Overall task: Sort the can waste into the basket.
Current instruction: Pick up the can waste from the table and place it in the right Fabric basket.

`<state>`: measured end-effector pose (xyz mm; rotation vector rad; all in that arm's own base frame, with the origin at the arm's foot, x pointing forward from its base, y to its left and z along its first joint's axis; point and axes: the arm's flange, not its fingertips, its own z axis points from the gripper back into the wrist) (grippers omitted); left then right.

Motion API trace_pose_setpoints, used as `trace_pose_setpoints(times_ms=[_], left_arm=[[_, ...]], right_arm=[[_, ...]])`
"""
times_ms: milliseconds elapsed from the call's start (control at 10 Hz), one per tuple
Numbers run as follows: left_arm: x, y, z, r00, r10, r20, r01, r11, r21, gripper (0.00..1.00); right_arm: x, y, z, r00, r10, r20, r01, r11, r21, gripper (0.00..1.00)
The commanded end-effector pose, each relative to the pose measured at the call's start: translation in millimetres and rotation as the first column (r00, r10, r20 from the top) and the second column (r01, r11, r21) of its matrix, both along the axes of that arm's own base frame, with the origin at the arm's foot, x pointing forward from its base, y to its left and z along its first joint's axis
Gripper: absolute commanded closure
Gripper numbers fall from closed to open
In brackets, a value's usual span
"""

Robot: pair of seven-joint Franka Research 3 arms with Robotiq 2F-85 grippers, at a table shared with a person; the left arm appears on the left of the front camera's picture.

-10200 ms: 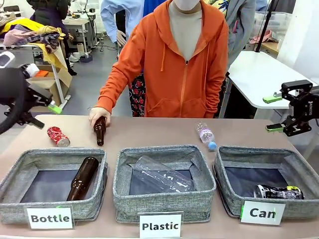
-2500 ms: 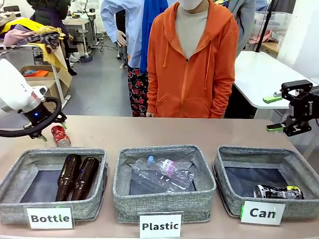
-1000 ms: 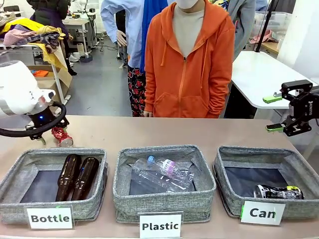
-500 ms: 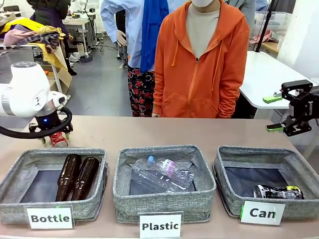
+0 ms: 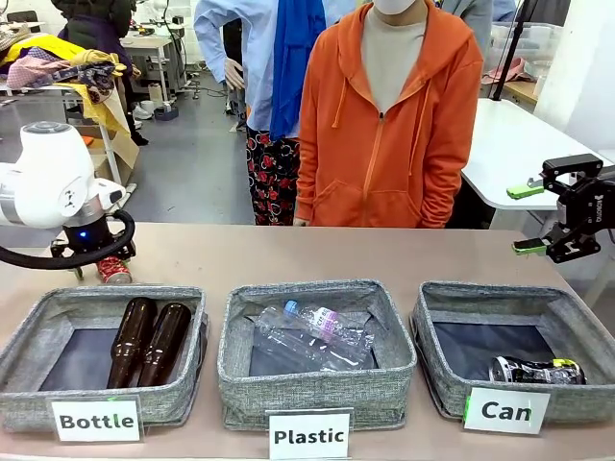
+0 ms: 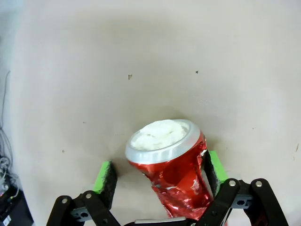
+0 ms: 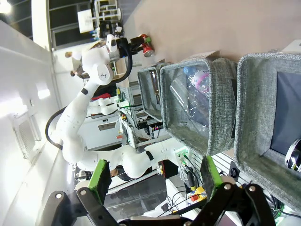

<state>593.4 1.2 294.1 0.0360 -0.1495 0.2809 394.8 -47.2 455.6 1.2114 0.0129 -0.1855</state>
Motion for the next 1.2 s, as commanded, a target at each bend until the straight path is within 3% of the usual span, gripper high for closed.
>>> trace_pose_setpoints(times_ms=[0, 100, 300, 400, 600, 800, 1000, 1100], left_arm=[[1.4, -1.4, 0.1, 0.999, 0.037, -0.013, -0.036, 0.998, 0.045, 0.58], [0.7, -1.1, 1.0, 0.999, 0.039, -0.017, -0.038, 0.998, 0.043, 1.00], [1.0, -1.2, 1.4, 0.999, 0.041, -0.019, -0.041, 0.998, 0.043, 1.00], [0.2, -1.2, 1.7, 0.999, 0.037, -0.020, -0.036, 0.998, 0.046, 0.86], [-1.8, 1.1, 1.8, 0.999, 0.035, -0.012, -0.034, 0.998, 0.044, 1.00], [-5.3, 8.6, 11.3, 0.999, 0.040, 0.014, -0.040, 0.999, 0.024, 1.00], [-15.2, 24.8, 42.8, 0.998, 0.022, 0.053, -0.020, 0.999, -0.035, 1.00], [-28.6, 34.7, 72.7, 0.996, -0.026, 0.084, 0.034, 0.994, -0.100, 1.00]], right_arm=[[1.1, -2.7, 4.7, 1.000, 0.011, -0.009, -0.011, 1.000, -0.008, 0.00], [1.1, -2.7, 4.7, 1.000, 0.011, -0.009, -0.011, 1.000, -0.008, 0.00], [1.1, -2.7, 4.7, 1.000, 0.011, -0.009, -0.011, 1.000, -0.008, 0.00], [1.1, -2.7, 4.7, 1.000, 0.011, -0.009, -0.011, 1.000, -0.008, 0.00], [1.1, -2.7, 4.7, 1.000, 0.011, -0.009, -0.011, 1.000, -0.008, 0.00], [1.1, -2.7, 4.7, 1.000, 0.011, -0.009, -0.011, 1.000, -0.008, 0.00], [1.1, -2.7, 4.7, 1.000, 0.011, -0.009, -0.011, 1.000, -0.008, 0.00], [1.1, -2.7, 4.7, 1.000, 0.011, -0.009, -0.011, 1.000, -0.008, 0.00]])
